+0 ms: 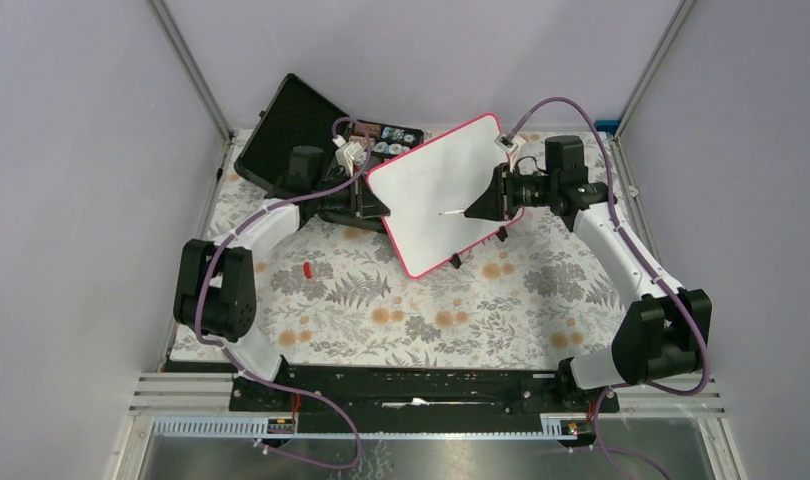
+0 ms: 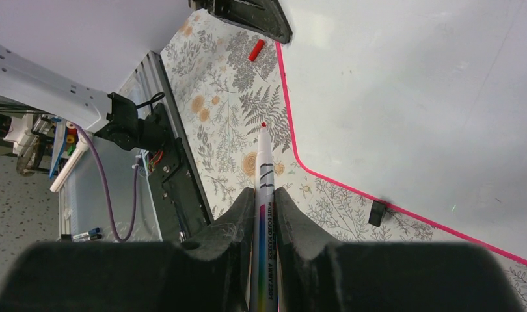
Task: Write a sentence on the whiteboard
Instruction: Adjust the whiteboard stand at the center of the board, then write a sentence on the whiteboard.
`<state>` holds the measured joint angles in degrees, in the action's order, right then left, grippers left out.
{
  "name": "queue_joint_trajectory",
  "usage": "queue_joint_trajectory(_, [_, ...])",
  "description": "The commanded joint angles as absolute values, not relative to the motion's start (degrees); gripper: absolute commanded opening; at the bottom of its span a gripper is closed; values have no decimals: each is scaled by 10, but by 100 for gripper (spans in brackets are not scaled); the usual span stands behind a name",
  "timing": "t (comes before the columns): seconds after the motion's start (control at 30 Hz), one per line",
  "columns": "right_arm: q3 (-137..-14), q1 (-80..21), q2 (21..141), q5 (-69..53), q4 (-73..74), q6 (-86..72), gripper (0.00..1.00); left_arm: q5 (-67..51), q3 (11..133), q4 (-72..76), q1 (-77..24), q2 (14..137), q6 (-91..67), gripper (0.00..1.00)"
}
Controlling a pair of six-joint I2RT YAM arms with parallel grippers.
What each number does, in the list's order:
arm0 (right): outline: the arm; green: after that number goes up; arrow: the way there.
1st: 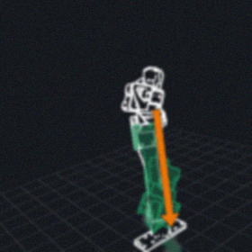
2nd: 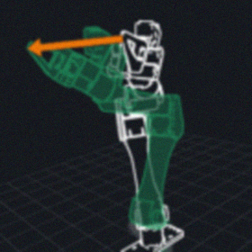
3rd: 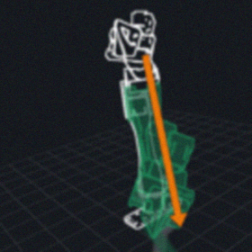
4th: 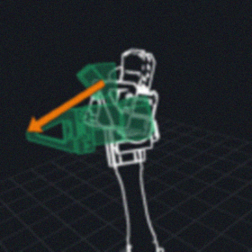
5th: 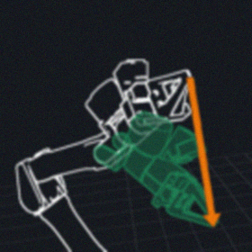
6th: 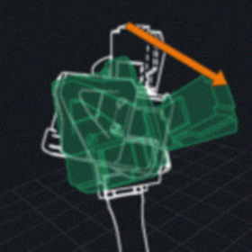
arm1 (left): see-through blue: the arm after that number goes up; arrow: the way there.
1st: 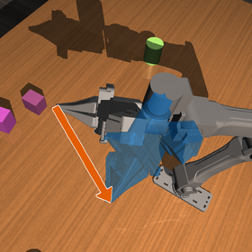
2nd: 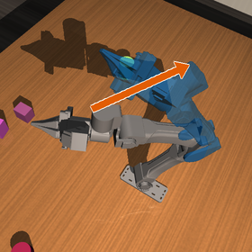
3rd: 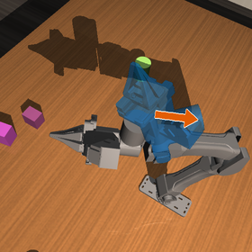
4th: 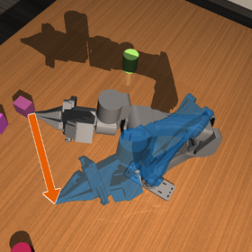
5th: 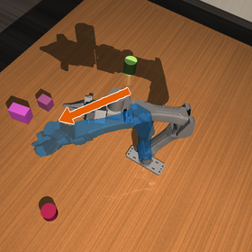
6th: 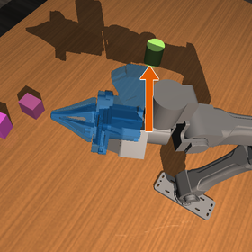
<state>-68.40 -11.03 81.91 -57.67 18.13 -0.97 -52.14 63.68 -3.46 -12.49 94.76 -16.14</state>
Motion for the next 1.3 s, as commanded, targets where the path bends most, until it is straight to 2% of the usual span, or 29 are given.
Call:
queue_joint_trajectory(0.0, [-710,-104,804,-599,197,23,0,-498,683,-98,-131,969,-73,0])
queue_joint_trajectory(0.33, [-716,-104,809,-588,194,39,0,-505,831,-286,-134,1065,93,0])
queue_joint_trajectory(0.57, [-738,-124,832,-536,130,24,0,-526,876,-302,-134,1095,98,0])
queue_joint_trajectory(0.6, [-742,-131,836,-525,124,27,0,-526,877,-299,-134,1095,93,6])
queue_joint_trajectory(0.67, [-747,-143,841,-505,104,27,0,-526,870,-284,-133,1090,72,19])
queue_joint_trajectory(0.8, [-755,-161,852,-474,64,23,0,-527,825,-209,-123,1057,14,32])
queue_joint_trajectory(0.97, [-763,-220,856,-366,61,98,0,-540,767,-105,-107,1025,-84,36])
queue_joint_trajectory(1.27, [-792,-283,852,-239,95,121,0,-579,698,28,-106,997,-174,37])
